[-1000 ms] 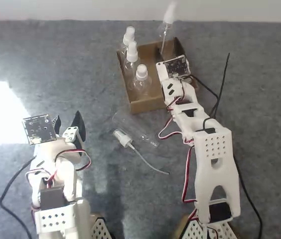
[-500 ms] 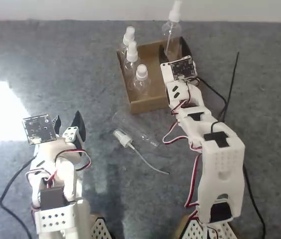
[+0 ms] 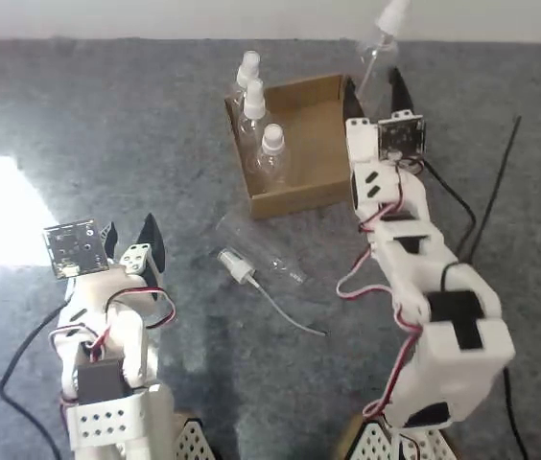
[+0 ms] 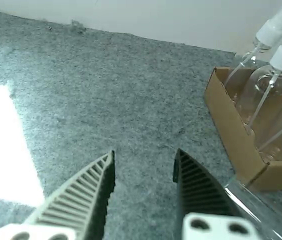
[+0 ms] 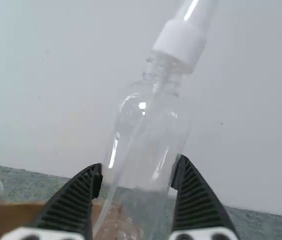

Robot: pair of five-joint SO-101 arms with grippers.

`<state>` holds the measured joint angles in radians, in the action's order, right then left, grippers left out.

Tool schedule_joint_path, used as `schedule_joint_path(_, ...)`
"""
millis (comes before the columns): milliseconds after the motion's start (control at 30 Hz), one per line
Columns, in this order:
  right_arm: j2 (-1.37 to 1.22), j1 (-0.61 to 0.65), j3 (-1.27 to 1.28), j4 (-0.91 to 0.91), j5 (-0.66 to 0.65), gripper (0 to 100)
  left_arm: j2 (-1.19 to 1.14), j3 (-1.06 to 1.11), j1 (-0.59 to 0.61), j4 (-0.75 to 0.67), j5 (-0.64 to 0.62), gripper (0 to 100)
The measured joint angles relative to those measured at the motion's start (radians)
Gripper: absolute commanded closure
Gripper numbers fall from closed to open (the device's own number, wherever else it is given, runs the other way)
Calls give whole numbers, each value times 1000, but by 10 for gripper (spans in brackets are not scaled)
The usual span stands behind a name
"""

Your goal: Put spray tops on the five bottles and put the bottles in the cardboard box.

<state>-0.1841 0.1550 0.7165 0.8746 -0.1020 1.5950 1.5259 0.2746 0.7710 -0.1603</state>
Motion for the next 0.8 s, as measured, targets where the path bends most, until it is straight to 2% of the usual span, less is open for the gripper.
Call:
schedule_joint_path(467,509,12,462,0,9,978,0,0,0,0,0,819)
schedule_joint_path(733,804,130,690,-5,9,978,0,0,0,0,0,819)
schedule_joint_path(800,875,169,713,-55,9,978,0,0,0,0,0,819)
